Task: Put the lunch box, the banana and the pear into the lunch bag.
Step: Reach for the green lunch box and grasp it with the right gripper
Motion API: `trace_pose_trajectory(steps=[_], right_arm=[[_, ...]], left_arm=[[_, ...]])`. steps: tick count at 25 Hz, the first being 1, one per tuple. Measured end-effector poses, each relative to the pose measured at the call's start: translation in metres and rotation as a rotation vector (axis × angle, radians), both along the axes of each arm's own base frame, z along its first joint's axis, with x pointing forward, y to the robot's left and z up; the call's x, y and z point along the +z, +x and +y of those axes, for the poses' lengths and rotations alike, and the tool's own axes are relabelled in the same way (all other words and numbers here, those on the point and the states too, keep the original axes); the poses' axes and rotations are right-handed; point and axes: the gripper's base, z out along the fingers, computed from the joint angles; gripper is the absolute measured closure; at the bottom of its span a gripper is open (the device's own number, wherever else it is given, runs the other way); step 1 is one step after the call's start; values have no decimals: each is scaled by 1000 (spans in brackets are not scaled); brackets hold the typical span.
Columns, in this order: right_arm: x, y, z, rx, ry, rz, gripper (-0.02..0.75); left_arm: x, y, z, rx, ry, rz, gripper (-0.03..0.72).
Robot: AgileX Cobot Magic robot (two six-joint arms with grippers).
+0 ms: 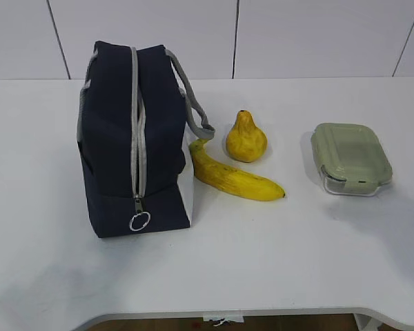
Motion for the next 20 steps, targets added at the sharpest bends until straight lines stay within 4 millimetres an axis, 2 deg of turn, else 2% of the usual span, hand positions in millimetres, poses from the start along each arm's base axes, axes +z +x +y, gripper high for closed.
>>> trace_pose_trajectory(steps=[9,12,15,20], right_arm=[[10,67,-2,-8,-1,44,307],[10,82,-11,-46,6,54,307],[11,91,-28,-86,22,54,307],[10,95,-41,-70,49,60,307]], left_arm=[[0,0,0,0,0,0,445],[0,0,0,0,0,0,445],[0,0,0,0,0,0,445],[0,0,0,0,0,0,445]])
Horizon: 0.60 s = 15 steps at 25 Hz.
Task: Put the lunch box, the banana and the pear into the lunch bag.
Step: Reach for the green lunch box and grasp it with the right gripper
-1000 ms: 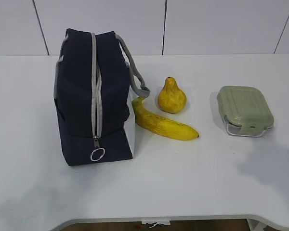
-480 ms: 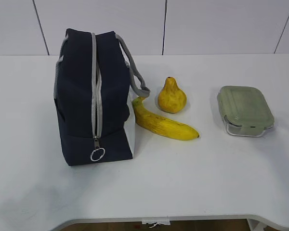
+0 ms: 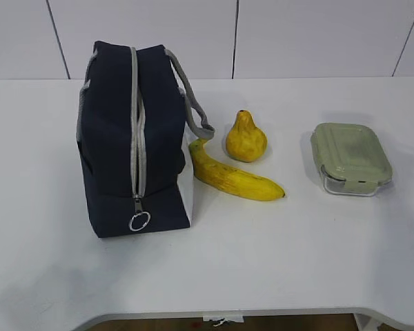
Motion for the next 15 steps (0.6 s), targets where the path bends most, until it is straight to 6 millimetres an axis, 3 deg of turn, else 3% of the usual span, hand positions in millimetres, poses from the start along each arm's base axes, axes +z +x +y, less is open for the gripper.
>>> trace_pose_trajectory(steps=[6,15], right_arm=[[-6,2,-17,0,64,23,307],[-27,19,-51,77,451,7,307]], left_arm=[[0,0,0,0,0,0,445],[0,0,0,0,0,0,445]])
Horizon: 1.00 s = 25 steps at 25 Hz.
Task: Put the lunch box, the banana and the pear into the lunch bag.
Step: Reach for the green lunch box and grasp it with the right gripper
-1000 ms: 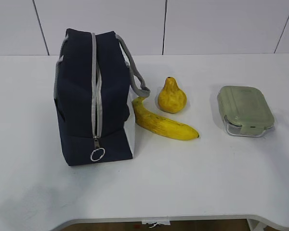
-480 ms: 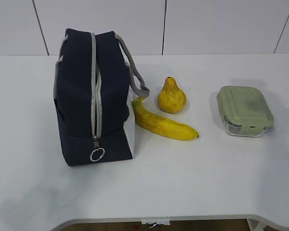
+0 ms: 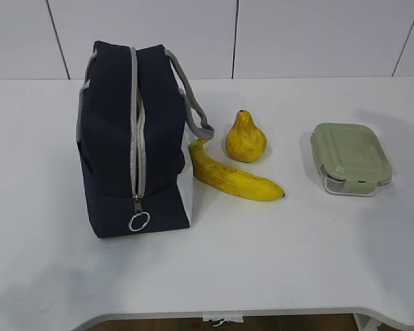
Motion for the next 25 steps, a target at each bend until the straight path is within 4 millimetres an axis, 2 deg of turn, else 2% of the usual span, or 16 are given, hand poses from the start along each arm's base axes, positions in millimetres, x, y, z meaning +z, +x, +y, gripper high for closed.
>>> trace_pose_trajectory(steps=[10,14,25], right_arm=[[-29,46,-26,36,81,13,307],[-35,49,-27,37,88,27,307],[-34,49,-28,22,95,34,304]], left_arm=[[0,0,0,0,0,0,445],[0,0,0,0,0,0,445],[0,0,0,0,0,0,445]])
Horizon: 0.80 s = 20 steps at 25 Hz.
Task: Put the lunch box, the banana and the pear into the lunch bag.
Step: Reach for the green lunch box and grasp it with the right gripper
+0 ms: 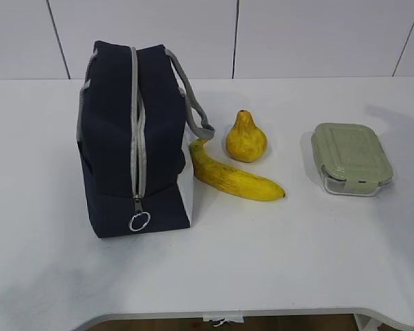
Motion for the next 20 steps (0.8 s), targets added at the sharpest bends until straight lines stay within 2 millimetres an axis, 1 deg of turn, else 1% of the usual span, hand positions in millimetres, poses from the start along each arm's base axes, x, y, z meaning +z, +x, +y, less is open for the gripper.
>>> trace_pose_trajectory(steps=[5,8,13,16,20], right_arm=[[-1,1,-1,-17,12,15,227],[-9,9,-6,-25,27,34,194],[-30,29,-17,-32,65,65,186],[-36,44,-23,-51,106,48,184],[-48,54,-28,-59,126,54,182]], left_arm=[[0,0,0,0,0,0,445],[0,0,0,0,0,0,445],[0,0,0,0,0,0,445],[0,0,0,0,0,0,445],[0,0,0,0,0,0,445]])
